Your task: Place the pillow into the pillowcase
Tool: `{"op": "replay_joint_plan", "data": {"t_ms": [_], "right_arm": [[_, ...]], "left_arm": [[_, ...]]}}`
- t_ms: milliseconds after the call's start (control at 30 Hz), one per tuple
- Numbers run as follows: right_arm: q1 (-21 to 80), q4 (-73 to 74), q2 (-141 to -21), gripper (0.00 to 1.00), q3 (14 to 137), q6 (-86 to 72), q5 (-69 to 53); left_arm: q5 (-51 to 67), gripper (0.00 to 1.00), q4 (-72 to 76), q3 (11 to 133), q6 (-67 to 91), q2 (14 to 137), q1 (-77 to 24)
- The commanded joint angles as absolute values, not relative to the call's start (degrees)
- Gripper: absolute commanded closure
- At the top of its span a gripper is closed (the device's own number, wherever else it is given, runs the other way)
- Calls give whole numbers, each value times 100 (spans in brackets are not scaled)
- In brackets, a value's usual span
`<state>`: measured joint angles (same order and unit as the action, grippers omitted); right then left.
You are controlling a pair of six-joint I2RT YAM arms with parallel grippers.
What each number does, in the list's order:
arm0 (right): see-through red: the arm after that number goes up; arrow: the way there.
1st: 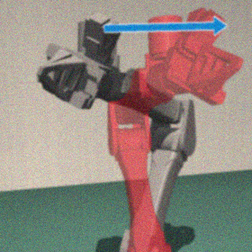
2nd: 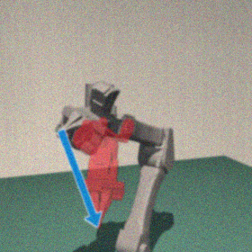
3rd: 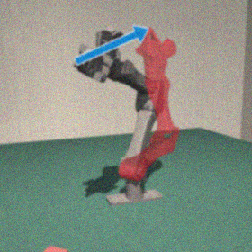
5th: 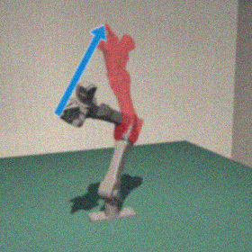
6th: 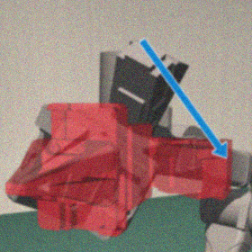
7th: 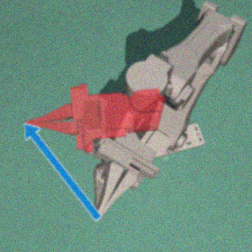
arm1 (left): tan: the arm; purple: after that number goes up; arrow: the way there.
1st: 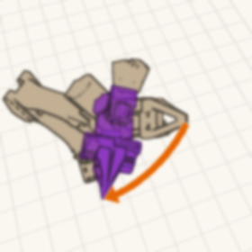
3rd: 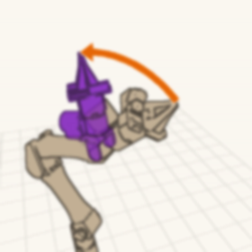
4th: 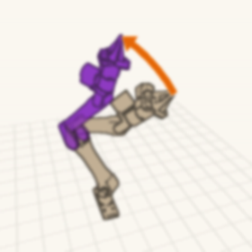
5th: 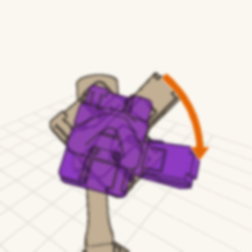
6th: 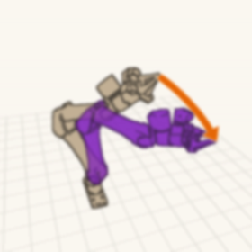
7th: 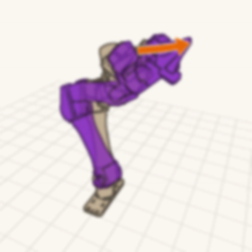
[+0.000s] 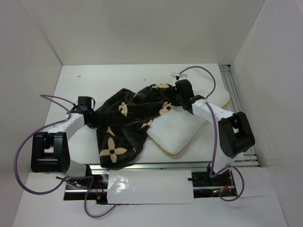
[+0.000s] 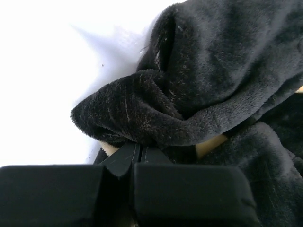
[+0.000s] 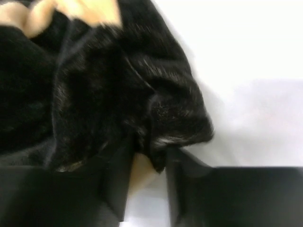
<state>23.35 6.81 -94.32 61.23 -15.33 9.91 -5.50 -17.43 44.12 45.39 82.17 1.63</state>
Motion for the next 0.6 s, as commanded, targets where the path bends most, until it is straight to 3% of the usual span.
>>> {"op": "replay_joint_plan", "data": {"t_ms": [0,67,100,267,567], "right_arm": [[2312,194,-9606,63,6564,-1397,817],[2364,272,-9693,94,6714,-1318,904],[2364,325,-9764,100,6863,-1318,1071],[2364,352,-9379,100,6856,-1371,1713],[2364,447,-7561,100,6609,-1169,2248]], "left_arm": [[-606,100,-1459,4570,4351,8000,185],[-667,100,-1459,4570,4228,7762,185],[-720,100,-1459,4570,4123,7474,185],[-721,100,-1652,4816,4068,6541,185],[-738,100,-2002,5588,3788,5055,132]]}}
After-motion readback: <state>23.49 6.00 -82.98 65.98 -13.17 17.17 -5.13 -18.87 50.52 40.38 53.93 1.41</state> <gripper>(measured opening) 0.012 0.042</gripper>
